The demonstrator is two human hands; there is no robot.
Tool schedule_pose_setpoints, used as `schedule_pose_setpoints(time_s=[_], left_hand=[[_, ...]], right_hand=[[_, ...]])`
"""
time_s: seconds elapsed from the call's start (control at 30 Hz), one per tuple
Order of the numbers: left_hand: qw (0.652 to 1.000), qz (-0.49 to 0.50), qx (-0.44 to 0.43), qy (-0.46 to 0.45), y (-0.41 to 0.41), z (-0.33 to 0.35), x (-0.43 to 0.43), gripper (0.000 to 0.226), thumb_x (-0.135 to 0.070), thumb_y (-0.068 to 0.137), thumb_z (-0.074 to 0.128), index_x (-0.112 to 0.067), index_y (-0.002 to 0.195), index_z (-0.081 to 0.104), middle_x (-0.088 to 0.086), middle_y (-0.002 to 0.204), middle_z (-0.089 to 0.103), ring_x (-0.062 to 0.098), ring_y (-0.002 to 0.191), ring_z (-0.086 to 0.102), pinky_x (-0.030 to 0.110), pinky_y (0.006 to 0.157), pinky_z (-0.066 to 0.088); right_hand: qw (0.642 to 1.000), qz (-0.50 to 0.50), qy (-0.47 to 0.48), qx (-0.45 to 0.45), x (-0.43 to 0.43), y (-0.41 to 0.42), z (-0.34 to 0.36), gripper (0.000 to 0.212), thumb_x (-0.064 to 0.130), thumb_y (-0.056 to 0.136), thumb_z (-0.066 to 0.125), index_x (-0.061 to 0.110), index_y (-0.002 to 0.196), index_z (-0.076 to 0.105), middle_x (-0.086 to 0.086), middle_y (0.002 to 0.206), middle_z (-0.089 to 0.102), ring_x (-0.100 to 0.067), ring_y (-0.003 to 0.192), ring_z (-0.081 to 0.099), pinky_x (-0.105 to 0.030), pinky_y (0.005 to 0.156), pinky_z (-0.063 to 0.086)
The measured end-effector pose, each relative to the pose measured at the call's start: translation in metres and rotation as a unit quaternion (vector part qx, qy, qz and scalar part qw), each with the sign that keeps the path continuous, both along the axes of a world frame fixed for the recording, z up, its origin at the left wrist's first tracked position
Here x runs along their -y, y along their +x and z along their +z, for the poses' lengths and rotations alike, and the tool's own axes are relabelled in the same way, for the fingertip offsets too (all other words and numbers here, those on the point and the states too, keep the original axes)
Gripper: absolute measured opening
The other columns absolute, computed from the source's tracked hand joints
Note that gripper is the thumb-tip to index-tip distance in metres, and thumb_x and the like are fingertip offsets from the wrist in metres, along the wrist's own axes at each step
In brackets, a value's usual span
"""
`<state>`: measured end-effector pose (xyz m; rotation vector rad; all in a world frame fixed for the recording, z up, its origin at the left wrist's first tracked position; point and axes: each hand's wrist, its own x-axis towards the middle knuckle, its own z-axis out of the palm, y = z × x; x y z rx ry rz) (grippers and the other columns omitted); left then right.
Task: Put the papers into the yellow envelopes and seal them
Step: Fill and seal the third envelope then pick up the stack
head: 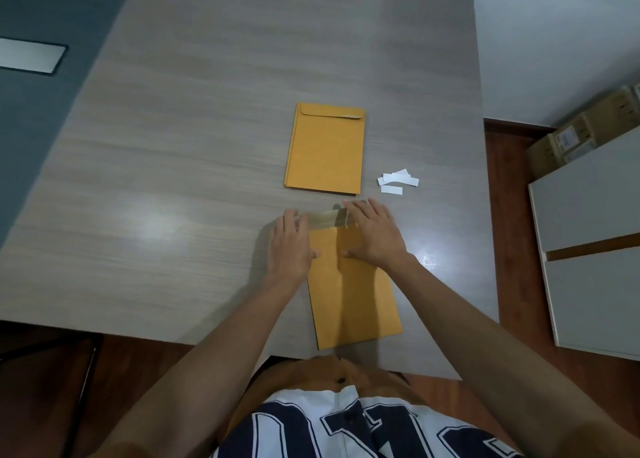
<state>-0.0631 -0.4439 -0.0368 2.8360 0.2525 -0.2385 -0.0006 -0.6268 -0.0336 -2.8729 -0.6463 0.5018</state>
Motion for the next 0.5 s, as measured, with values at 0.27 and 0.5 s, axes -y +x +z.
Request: schedule_pose_setpoints(time_s=[0.27, 0.5], left_hand=[[0.995, -0.094, 0.032, -0.024, -0.005, -0.006, -0.007, 0.062, -0.025, 0.076, 0.081, -0.022, 0.131, 0.053, 0.001, 0.116, 0.055, 0.021, 0.107, 0.052, 0.034, 0.088, 0.044], [0.984, -0.158, 0.063, -0.045, -0.031, -0.008, -0.009, 0.041, -0.002, 0.071, 0.074, -0.008, 0.111, 0.073, 0.012, 0.118, 0.066, 0.030, 0.110, 0.063, 0.042, 0.089, 0.052]], right_hand=[[0.997, 0.012, 0.039, 0.063, 0.000, -0.022, 0.000, 0.056, 0.037, 0.077, 0.077, 0.026, 0.127, 0.053, 0.000, 0.106, 0.046, -0.018, 0.100, 0.045, -0.028, 0.079, 0.046], [0.987, 0.056, 0.047, 0.143, 0.006, -0.049, -0.010, 0.040, 0.008, 0.084, 0.064, 0.006, 0.124, 0.062, -0.014, 0.121, 0.058, -0.029, 0.112, 0.055, -0.038, 0.091, 0.053]])
